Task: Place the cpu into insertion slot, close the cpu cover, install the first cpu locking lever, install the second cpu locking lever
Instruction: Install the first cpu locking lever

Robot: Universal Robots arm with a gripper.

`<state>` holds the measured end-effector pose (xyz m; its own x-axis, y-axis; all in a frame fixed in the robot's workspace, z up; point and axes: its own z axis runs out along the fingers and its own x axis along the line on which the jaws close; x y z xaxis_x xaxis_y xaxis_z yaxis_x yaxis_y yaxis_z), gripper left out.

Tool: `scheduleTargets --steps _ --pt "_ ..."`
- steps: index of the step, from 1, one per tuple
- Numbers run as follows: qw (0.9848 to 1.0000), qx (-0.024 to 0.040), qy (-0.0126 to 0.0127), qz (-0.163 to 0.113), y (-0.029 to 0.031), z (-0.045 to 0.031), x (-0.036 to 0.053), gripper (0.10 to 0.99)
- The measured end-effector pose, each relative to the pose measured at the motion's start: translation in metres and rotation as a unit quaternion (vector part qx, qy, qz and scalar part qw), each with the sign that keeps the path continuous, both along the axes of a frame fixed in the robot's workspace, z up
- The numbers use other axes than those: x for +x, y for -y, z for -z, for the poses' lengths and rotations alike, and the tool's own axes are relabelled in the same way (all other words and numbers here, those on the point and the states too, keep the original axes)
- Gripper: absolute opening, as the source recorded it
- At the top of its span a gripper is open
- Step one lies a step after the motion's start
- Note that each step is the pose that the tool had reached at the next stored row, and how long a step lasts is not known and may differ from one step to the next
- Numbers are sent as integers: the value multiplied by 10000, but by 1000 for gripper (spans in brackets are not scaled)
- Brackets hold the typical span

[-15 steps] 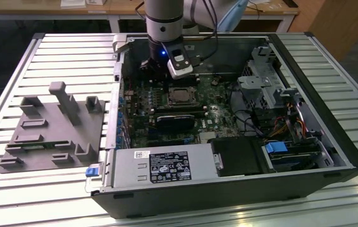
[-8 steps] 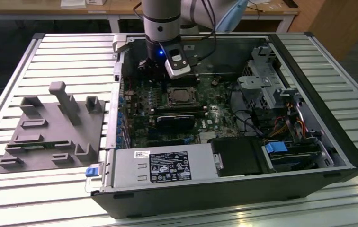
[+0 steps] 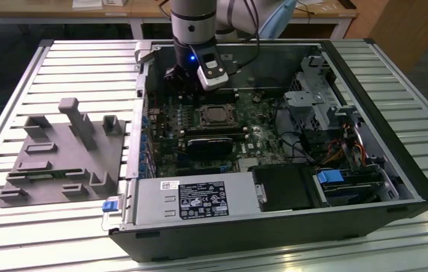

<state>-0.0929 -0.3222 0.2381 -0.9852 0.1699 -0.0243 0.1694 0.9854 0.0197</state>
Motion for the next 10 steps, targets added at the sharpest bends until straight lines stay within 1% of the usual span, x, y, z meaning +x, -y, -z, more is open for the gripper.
scheduleTargets --steps 10 --pt "10000 0 0 0 0 -201 0 102"
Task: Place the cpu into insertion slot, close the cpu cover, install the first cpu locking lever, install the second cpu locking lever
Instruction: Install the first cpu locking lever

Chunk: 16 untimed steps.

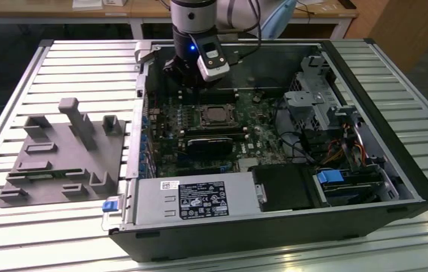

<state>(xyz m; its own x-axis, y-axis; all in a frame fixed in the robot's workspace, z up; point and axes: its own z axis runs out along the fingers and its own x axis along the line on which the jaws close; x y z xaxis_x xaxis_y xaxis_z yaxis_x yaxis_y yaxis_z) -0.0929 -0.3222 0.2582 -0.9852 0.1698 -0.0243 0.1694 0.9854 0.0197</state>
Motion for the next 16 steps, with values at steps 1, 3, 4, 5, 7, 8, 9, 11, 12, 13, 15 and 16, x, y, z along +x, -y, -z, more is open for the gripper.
scheduleTargets --steps 1,3,4,5,7,8,9,11,12,13,15,16 --pt "10000 0 0 0 0 -15 0 102" --pt "10000 1 1 0 0 -23 0 102" --pt "10000 2 1 -1 0 -23 0 102" --pt "10000 3 1 -1 0 -24 -3 102" --pt "10000 14 1 0 0 -24 -15 102" --pt "10000 23 1 0 0 -24 -21 102" --pt "10000 40 1 0 0 -24 -26 102" --pt "10000 85 1 0 0 -24 -39 102" --pt "9999 111 1 0 0 -24 -46 102" --pt "9999 135 1 0 1 -24 -54 102" --pt "9998 196 2 0 1 -23 -71 102" --pt "9997 232 2 0 1 -22 -81 102"
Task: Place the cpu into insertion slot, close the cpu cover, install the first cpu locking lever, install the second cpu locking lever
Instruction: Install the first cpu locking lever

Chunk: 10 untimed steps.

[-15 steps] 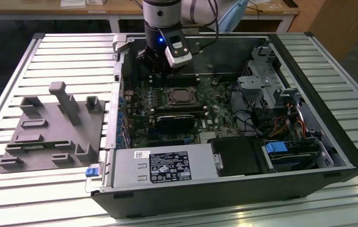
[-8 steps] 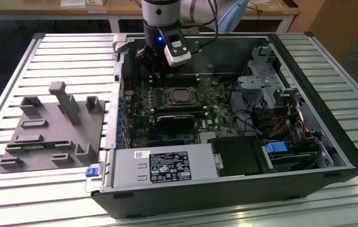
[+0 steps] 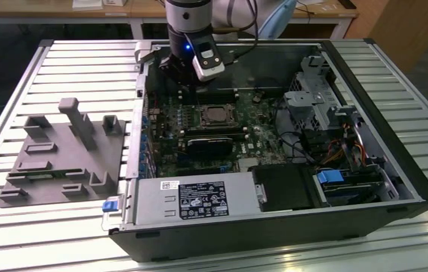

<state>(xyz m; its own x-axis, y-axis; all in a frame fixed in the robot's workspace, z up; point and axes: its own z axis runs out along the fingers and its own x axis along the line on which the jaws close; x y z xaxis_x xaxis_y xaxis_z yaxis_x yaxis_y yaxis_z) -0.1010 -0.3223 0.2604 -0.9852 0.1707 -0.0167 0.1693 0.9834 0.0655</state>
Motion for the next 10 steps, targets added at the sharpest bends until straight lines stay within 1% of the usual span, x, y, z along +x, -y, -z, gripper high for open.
scheduleTargets --steps 6,7,8,10 --pt "9997 250 1 0 6 9 -44 102" --pt "9996 281 2 0 9 13 -50 102" --pt "9996 296 6 0 11 18 -55 102" --pt "9995 312 38 -1 13 29 -72 102"
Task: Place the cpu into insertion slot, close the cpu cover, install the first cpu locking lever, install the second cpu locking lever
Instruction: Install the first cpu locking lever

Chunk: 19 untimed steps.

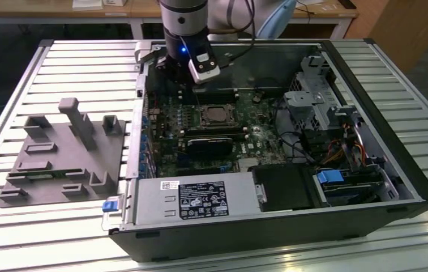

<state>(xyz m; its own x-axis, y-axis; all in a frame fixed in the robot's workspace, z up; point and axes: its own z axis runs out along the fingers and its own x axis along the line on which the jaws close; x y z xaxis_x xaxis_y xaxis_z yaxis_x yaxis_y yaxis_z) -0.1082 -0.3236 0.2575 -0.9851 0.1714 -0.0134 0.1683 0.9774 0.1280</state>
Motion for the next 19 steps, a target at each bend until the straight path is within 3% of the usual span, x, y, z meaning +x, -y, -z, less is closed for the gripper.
scheduleTargets --steps 4,11,19 --pt "10000 38 64 0 0 16 -49 102" --pt "9995 291 103 -14 0 19 -87 102" --pt "9995 312 110 -15 -20 19 -88 102"
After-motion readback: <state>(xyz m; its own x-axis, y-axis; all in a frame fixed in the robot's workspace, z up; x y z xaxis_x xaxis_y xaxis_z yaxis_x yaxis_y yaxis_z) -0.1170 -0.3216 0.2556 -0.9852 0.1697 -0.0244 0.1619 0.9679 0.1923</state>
